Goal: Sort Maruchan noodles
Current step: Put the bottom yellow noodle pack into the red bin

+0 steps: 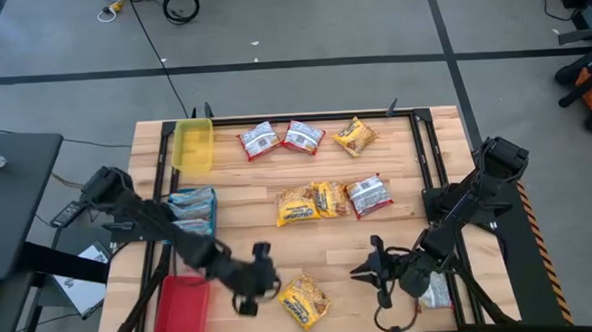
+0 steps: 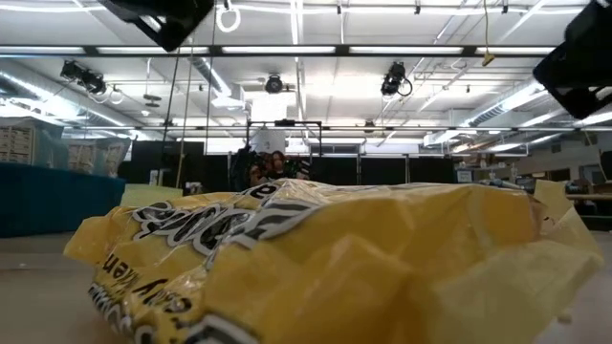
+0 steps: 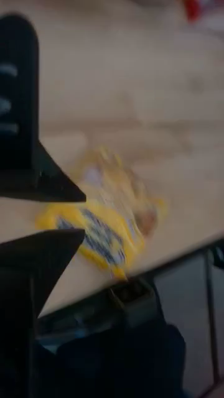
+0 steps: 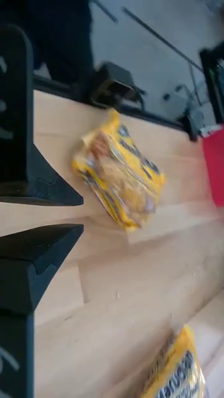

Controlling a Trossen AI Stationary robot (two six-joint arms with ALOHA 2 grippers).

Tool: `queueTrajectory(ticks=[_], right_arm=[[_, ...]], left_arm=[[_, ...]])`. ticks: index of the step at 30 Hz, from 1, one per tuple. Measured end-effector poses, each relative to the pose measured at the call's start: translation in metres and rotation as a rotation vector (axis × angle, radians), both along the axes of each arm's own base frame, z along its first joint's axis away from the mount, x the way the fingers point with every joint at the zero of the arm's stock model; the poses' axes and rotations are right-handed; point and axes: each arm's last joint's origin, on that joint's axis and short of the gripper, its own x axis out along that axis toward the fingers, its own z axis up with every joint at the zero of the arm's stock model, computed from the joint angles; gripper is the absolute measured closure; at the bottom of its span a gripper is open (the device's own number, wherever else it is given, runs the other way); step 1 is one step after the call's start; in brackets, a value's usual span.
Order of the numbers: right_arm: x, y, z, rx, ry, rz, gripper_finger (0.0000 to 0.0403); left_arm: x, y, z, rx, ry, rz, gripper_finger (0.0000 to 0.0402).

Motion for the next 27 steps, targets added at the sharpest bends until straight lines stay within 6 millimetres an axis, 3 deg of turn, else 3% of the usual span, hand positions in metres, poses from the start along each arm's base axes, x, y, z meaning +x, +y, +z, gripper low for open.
queueTrajectory(ticks=[6,13,19,27], right_arm=[[0.009,0.013,0.013,0.057,-0.038,0.01,0.0372],[0.014,0.035,0.017,0.154,-0.027,0.032,0.0396],[0.009,0.041,0.012,0.223,-0.002,0.005,0.0381],[0.009,0.039,0.009,0.212,0.014,-0.001,0.0386]], left_arm=[[-0.001,-0.045,-0.035,0.106,-0.108,-0.122,0.0231],[0.005,-0.072,-0.064,0.369,-0.198,-0.18,0.0162],[0.021,-0.091,-0.08,0.6,-0.158,-0.225,0.0148],[0.023,-0.096,-0.099,0.715,-0.059,-0.254,0.0153]])
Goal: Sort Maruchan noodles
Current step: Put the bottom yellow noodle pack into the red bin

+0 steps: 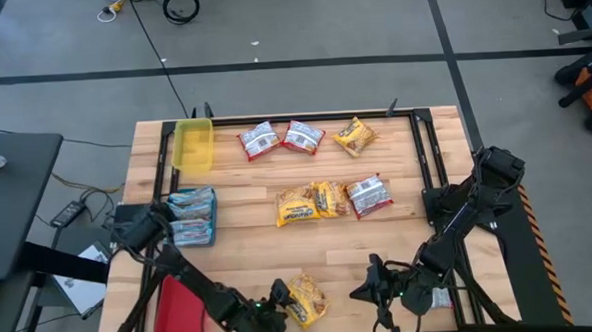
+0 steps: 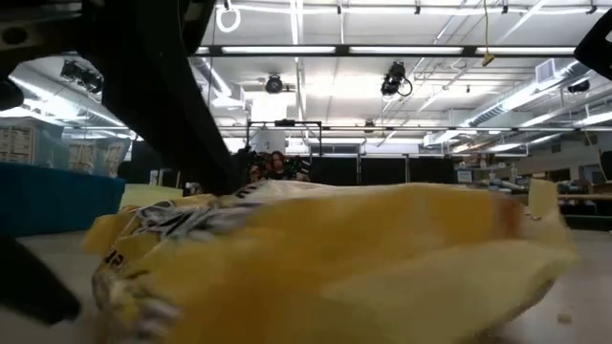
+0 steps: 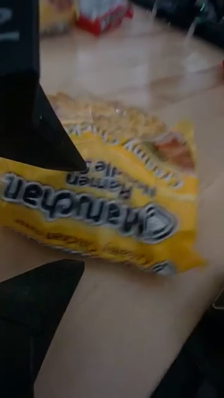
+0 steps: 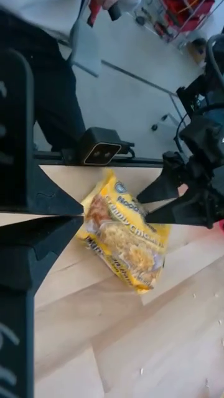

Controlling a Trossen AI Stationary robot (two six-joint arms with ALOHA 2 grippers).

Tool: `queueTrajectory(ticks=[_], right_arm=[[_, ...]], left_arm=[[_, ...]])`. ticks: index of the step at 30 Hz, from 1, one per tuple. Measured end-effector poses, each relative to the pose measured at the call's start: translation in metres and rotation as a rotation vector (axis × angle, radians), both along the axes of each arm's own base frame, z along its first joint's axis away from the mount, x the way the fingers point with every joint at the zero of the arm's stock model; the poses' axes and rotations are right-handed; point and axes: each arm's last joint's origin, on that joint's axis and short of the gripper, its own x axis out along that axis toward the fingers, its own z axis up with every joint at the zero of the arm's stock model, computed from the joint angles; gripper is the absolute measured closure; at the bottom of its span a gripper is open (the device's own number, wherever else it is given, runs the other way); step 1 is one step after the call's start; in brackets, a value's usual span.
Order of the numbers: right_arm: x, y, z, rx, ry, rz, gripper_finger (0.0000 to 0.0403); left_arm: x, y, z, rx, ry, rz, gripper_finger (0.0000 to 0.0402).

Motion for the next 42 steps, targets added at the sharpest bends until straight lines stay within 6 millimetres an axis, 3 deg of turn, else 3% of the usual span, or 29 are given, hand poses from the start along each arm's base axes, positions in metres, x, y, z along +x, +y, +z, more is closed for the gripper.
queueTrajectory(ticks=[5,11,22,26,31,33,42], right_arm=[[0.002,-0.002,0.0,0.001,0.001,-0.011,0.0389],[0.004,-0.002,0.001,0.017,-0.01,-0.015,0.039],[0.004,-0.001,0.002,0.034,-0.005,0.008,0.039],[0.004,-0.001,0.002,0.039,-0.008,0.006,0.0391],[0.006,-0.002,0.002,0.031,-0.012,0.002,0.0391],[0.008,-0.005,0.002,0.014,-0.015,-0.005,0.0391],[0.03,-0.027,0.003,-0.119,-0.039,-0.037,0.0391]], left_arm=[[0.001,0.003,-0.011,0.138,-0.026,0.003,0.017],[0.015,0.011,-0.031,0.095,0.017,0.028,0.021],[0.039,0.023,-0.031,-0.1,-0.1,0.175,0.039],[0.035,0.03,-0.01,-0.093,-0.044,0.161,0.0394],[0.012,0.048,0.045,-0.103,0.066,0.177,0.0398],[0.001,0.055,0.069,-0.166,0.115,0.192,0.0398],[-0.056,0.087,0.143,-0.548,0.444,0.302,0.04]])
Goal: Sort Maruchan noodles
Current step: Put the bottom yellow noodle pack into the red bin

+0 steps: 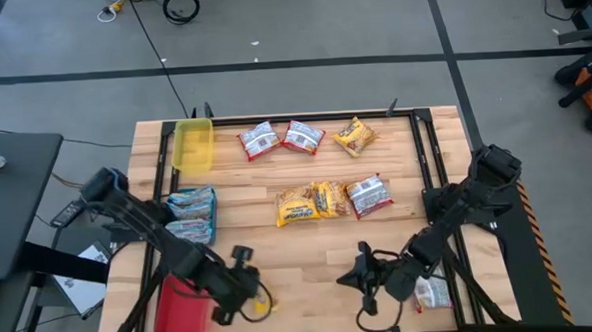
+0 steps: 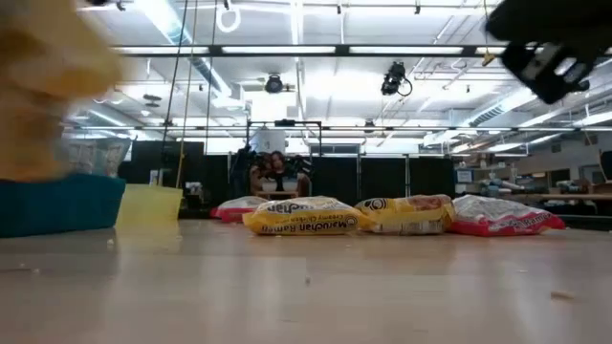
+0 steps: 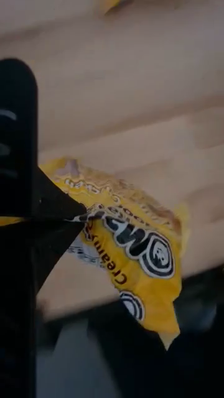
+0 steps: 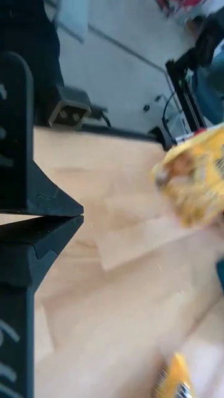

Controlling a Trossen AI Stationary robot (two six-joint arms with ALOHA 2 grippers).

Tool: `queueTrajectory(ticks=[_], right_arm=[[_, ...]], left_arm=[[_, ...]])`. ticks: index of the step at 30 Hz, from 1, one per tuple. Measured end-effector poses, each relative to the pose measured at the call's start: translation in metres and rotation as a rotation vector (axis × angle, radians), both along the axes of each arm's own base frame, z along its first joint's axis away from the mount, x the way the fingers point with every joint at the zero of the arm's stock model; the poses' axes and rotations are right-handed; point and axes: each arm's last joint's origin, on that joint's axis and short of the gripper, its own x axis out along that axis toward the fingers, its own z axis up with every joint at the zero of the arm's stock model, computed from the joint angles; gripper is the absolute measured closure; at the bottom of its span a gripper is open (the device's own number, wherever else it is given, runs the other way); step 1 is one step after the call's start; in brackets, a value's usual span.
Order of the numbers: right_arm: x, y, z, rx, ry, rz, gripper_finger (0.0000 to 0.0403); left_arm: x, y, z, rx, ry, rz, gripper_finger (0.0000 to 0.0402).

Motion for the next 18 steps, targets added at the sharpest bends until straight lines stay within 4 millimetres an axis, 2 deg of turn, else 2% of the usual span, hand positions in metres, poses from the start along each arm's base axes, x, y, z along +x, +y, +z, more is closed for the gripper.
queueTrajectory(ticks=[5,9,14,18], right_arm=[[0.013,-0.015,0.0,-0.079,-0.002,-0.007,0.0389],[0.02,-0.023,0.0,-0.11,0.01,0.019,0.0388],[0.022,-0.025,-0.001,-0.14,0.02,0.068,0.0391],[0.02,-0.022,-0.001,-0.149,0.026,0.097,0.0392]], left_arm=[[-0.031,0.011,0.028,-0.205,0.16,0.127,0.04],[-0.054,0.014,0.037,-0.308,0.372,0.274,0.04],[-0.082,0.009,0.032,-0.304,0.608,0.429,0.0397],[-0.097,0.001,0.023,-0.274,0.678,0.476,0.0396]])
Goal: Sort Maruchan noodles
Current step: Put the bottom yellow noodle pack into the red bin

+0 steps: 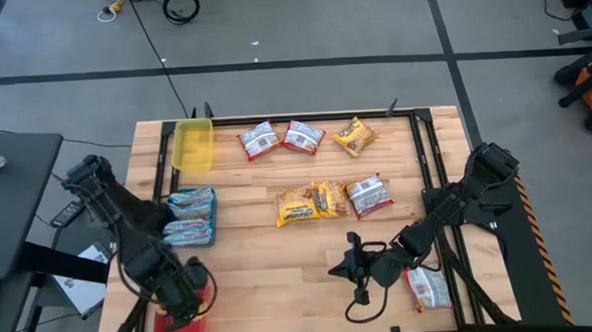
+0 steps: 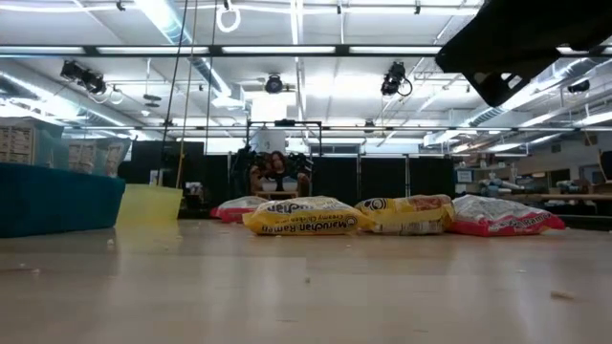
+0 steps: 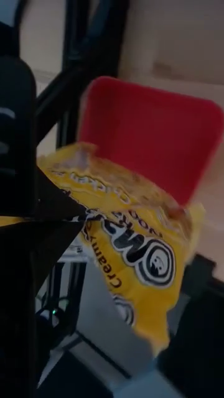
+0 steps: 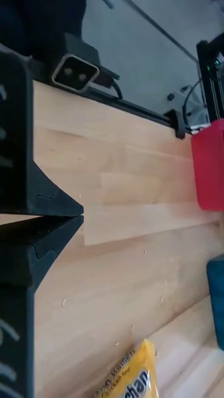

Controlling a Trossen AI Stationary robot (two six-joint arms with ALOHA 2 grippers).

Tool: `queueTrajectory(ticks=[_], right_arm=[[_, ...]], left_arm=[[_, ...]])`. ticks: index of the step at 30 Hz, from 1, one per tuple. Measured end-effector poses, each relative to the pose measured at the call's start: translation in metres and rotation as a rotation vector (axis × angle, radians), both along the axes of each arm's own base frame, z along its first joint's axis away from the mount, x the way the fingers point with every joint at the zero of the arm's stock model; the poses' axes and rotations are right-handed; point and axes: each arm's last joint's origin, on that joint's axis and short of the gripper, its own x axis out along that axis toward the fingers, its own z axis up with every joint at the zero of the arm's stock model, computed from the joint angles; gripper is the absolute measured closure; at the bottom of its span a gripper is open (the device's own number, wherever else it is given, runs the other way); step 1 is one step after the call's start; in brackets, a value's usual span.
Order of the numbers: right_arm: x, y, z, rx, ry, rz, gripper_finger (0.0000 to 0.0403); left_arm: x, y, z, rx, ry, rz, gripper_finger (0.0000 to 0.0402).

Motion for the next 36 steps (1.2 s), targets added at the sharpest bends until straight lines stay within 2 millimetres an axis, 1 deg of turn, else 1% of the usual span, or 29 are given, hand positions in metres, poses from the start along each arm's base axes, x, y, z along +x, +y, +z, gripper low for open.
queueTrajectory(ticks=[3,6,9,11,14,17,19,22,28,30,34,36], right_arm=[[-0.003,0.004,0.0,0.0,0.003,0.017,0.039],[-0.008,0.01,0.0,0.004,0.004,0.039,0.0389],[-0.014,0.017,-0.001,0.018,0.01,0.055,0.039],[-0.018,0.021,-0.001,0.03,0.014,0.064,0.0391],[-0.024,0.028,-0.001,0.032,0.02,0.086,0.0391],[-0.028,0.032,-0.001,0.031,0.02,0.106,0.0388],[-0.03,0.034,-0.001,0.024,0.019,0.119,0.0388],[-0.031,0.035,-0.002,0.011,0.02,0.126,0.039],[-0.032,0.034,-0.003,0.005,0.023,0.079,0.039],[-0.033,0.036,-0.006,-0.004,0.018,0.072,0.0389],[-0.034,0.039,-0.017,-0.027,0.043,0.062,0.0391],[-0.032,0.04,-0.023,-0.018,0.056,0.052,0.0391]], left_arm=[[-0.008,-0.003,-0.01,0.027,0.051,0.029,0.0396],[-0.02,-0.006,-0.023,0.041,0.157,0.059,0.0396],[-0.028,-0.012,-0.036,0.007,0.233,0.083,0.0398],[-0.029,-0.019,-0.043,-0.053,0.212,0.077,0.0398],[-0.024,-0.027,-0.051,-0.147,0.147,0.096,0.0399],[-0.022,-0.029,-0.056,-0.169,0.158,0.17,0.0399],[-0.022,-0.032,-0.056,-0.188,0.167,0.203,0.04],[-0.024,-0.036,-0.054,-0.215,0.168,0.208,0.04],[-0.028,-0.039,-0.057,-0.192,0.177,0.197,0.04],[-0.028,-0.042,-0.063,-0.168,0.173,0.176,0.04],[-0.027,-0.049,-0.078,-0.13,0.158,0.095,0.04],[-0.026,-0.052,-0.082,-0.137,0.156,0.072,0.04]])
